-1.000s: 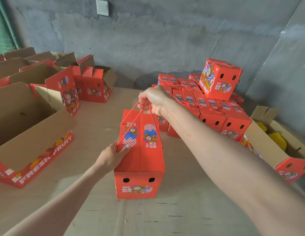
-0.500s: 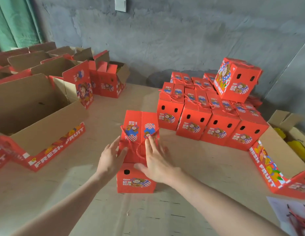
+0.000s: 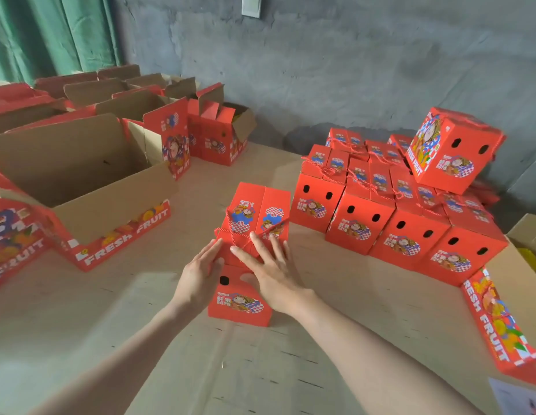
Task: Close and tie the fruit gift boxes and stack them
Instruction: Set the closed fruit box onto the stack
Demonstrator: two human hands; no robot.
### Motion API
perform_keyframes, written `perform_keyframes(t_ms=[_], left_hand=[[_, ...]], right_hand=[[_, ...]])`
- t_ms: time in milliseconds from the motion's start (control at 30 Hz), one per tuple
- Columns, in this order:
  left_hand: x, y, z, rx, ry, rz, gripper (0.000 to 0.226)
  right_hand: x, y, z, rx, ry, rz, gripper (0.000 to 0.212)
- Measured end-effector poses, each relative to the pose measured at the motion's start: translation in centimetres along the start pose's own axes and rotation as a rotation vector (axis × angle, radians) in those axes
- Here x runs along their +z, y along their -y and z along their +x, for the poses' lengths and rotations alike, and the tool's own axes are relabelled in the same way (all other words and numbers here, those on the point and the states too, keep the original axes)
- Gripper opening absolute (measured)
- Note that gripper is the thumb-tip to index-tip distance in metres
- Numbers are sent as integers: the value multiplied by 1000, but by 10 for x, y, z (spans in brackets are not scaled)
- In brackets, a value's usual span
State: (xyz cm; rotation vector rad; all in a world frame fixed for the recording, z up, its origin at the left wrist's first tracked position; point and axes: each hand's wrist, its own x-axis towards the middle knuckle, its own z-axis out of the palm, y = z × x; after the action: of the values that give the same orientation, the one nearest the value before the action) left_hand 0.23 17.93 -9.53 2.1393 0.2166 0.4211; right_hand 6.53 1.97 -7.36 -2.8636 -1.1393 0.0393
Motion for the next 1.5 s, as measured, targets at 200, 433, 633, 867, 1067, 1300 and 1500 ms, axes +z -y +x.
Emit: perform_keyframes(t_ms=[200, 433, 633, 867, 1067, 1300, 1500], left_hand=[[-14, 1, 60, -41, 64, 169, 40], [-27, -2, 154, 78, 213, 388, 22], [-22, 18, 230, 187, 291, 359, 21], [-3, 72, 268, 172, 182, -144, 18], [52, 163, 324, 14, 523, 474, 46], [107, 197, 403, 133, 679, 951, 53], [132, 176, 449, 325, 773, 1259, 49]], right_hand=[[-12, -8, 59, 149, 117, -15, 72], [7, 7, 131, 411, 83, -168, 101], [8, -11, 193, 536, 21, -103, 99], [20, -10, 222, 730, -217, -147, 85], [23, -64, 286, 776, -241, -118, 74], [39, -161, 367, 749, -336, -177, 70], [35, -250, 430, 749, -384, -193, 66]])
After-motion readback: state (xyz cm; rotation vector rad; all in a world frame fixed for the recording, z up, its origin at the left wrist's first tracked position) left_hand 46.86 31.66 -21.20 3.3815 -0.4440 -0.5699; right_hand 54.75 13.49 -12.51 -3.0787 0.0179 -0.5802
